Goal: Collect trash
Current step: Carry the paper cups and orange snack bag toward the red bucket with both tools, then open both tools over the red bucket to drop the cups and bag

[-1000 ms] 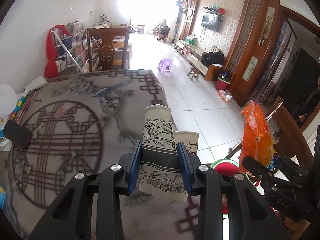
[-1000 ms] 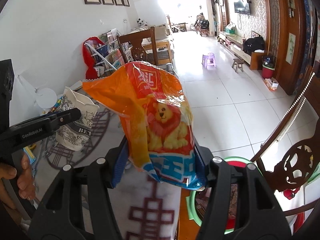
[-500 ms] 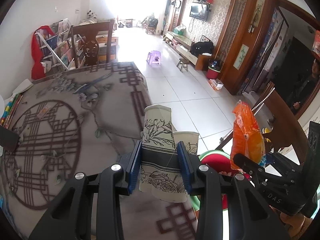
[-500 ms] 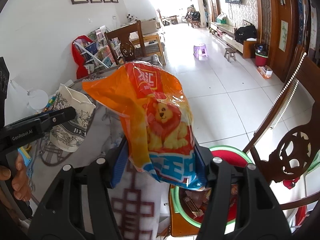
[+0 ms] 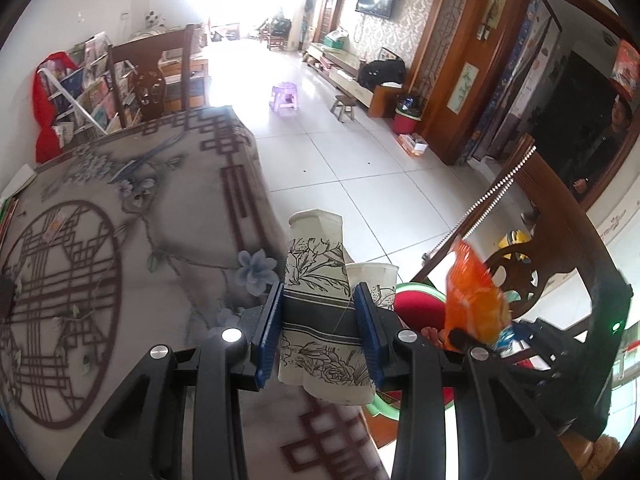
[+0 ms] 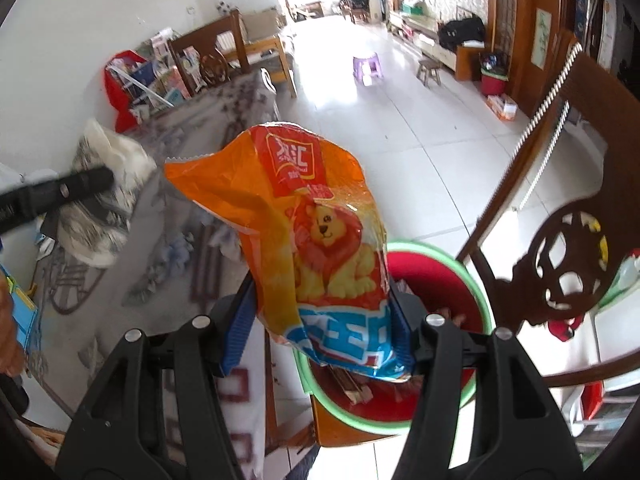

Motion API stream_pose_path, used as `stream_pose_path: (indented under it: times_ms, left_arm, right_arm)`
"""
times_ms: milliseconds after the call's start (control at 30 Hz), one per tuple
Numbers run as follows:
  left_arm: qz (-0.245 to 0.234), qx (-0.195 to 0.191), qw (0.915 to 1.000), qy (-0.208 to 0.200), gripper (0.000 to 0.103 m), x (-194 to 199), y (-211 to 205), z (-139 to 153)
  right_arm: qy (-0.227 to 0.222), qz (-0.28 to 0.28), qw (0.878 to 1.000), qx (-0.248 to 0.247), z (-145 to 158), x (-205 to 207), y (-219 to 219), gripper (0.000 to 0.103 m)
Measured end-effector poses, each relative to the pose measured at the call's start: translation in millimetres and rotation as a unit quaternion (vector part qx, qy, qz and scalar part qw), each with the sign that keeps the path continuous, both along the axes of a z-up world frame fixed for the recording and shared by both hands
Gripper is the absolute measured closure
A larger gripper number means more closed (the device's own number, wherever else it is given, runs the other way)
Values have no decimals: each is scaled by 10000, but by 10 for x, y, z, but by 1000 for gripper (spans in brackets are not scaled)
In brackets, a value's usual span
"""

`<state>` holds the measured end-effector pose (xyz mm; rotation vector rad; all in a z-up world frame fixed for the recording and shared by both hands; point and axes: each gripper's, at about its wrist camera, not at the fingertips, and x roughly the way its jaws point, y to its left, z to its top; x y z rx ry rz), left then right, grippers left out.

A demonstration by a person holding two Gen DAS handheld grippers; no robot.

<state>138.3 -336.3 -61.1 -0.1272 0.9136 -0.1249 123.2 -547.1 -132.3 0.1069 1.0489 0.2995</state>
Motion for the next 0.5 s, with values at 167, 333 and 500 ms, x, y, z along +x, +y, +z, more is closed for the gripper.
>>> stream_pose_path:
  times_ms: [167,333,500]
  left_arm:
    - [-148,-5,9999,48,70,54,-102,-31]
    - [-348,21,9994,61,70,95,-234,-52]
    - [-654,-150,9976,174,70,182,-374,-169]
  right_arm:
    - [210,-208,9996,-3,-138,-50,-91,46]
    - [249,-403,9989,-40,-169,-78,-184,46]
    - [349,-717,9967,-139,-235,-156,-345,46]
